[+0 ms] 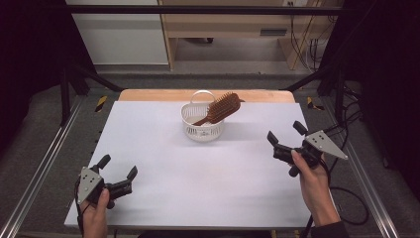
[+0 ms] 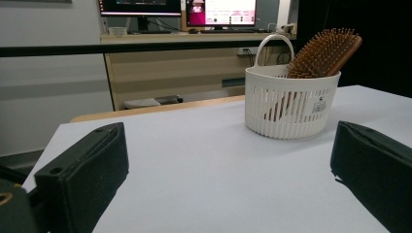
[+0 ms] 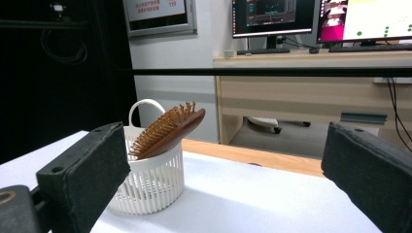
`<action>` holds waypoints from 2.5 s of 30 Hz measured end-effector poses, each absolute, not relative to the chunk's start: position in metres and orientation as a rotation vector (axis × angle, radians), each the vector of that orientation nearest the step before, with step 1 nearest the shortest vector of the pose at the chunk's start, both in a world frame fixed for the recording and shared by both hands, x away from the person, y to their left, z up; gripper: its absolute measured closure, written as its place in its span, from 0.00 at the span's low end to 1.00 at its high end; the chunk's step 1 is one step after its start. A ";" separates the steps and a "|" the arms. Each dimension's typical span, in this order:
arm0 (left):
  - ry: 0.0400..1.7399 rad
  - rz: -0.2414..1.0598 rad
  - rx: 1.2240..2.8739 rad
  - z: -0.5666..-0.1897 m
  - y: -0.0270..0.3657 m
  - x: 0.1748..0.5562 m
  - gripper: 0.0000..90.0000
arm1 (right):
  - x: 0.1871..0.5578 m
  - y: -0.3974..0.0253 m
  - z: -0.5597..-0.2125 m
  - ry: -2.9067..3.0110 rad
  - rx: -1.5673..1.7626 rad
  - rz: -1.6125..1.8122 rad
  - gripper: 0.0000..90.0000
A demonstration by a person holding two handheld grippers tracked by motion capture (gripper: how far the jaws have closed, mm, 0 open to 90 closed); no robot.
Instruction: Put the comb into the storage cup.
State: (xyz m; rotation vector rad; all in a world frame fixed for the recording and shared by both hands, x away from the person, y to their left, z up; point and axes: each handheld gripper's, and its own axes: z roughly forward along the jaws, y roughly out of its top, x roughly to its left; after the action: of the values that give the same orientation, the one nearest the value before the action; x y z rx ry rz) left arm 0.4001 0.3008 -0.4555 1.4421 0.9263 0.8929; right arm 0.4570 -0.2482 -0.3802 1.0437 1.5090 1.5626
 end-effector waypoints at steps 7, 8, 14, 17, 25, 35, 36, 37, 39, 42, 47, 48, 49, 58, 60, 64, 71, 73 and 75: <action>0.920 0.891 1.444 -0.455 0.300 0.399 0.00 | 0.449 -0.256 -0.381 1.506 1.040 1.556 0.03; 0.916 0.891 1.446 -0.454 0.300 0.399 0.00 | 0.449 -0.257 -0.382 1.505 1.039 1.554 0.03; 0.915 0.881 1.443 -0.454 0.300 0.399 0.00 | 0.443 -0.268 -0.383 1.513 1.036 1.535 0.02; 0.915 0.877 1.450 -0.454 0.300 0.397 0.00 | 0.439 -0.274 -0.385 1.501 1.047 1.538 0.03; 0.915 0.881 1.446 -0.454 0.303 0.393 0.00 | 0.426 -0.281 -0.393 1.526 1.026 1.518 0.03; 0.910 0.886 1.442 -0.455 0.307 0.391 0.00 | 0.419 -0.288 -0.410 1.517 1.009 1.514 0.03; 0.911 0.885 1.438 -0.455 0.307 0.391 0.00 | 0.418 -0.288 -0.412 1.520 1.010 1.516 0.03; 0.911 0.884 1.437 -0.455 0.307 0.391 0.00 | 0.418 -0.288 -0.414 1.526 1.010 1.515 0.03; 0.912 0.885 1.436 -0.455 0.308 0.391 0.00 | 0.417 -0.287 -0.417 1.538 1.002 1.512 0.03; 0.910 0.885 1.436 -0.455 0.308 0.391 0.00 | 0.416 -0.284 -0.422 1.558 0.986 1.505 0.03; 0.907 0.881 1.437 -0.456 0.308 0.390 0.00 | 0.415 -0.280 -0.429 1.579 0.969 1.512 0.03; 0.905 0.880 1.438 -0.456 0.307 0.390 0.00 | 0.415 -0.280 -0.430 1.581 0.969 1.516 0.03; 0.904 0.878 1.439 -0.456 0.307 0.390 0.00 | 0.415 -0.279 -0.432 1.583 0.967 1.516 0.03; 0.887 0.860 1.440 -0.455 0.304 0.390 0.00 | 0.415 -0.272 -0.439 1.609 0.938 1.528 0.03; 0.887 0.855 1.439 -0.455 0.303 0.390 0.00 | 0.416 -0.270 -0.440 1.619 0.933 1.530 0.03; 0.887 0.848 1.436 -0.455 0.302 0.390 0.00 | 0.417 -0.266 -0.443 1.626 0.931 1.539 0.03; 0.884 0.842 1.437 -0.456 0.300 0.390 0.00 | 0.419 -0.259 -0.449 1.635 0.924 1.543 0.03; 0.885 0.839 1.435 -0.456 0.299 0.390 0.00 | 0.420 -0.257 -0.450 1.637 0.922 1.541 0.03; 0.885 0.837 1.434 -0.456 0.299 0.390 0.00 | 0.421 -0.255 -0.452 1.640 0.915 1.541 0.03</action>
State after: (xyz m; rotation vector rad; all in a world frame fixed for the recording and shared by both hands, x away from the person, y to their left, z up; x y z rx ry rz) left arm 0.3904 0.2988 -0.4556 1.4336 0.8854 0.8371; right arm 0.4209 -0.2552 -0.4515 0.9154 1.6404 1.5411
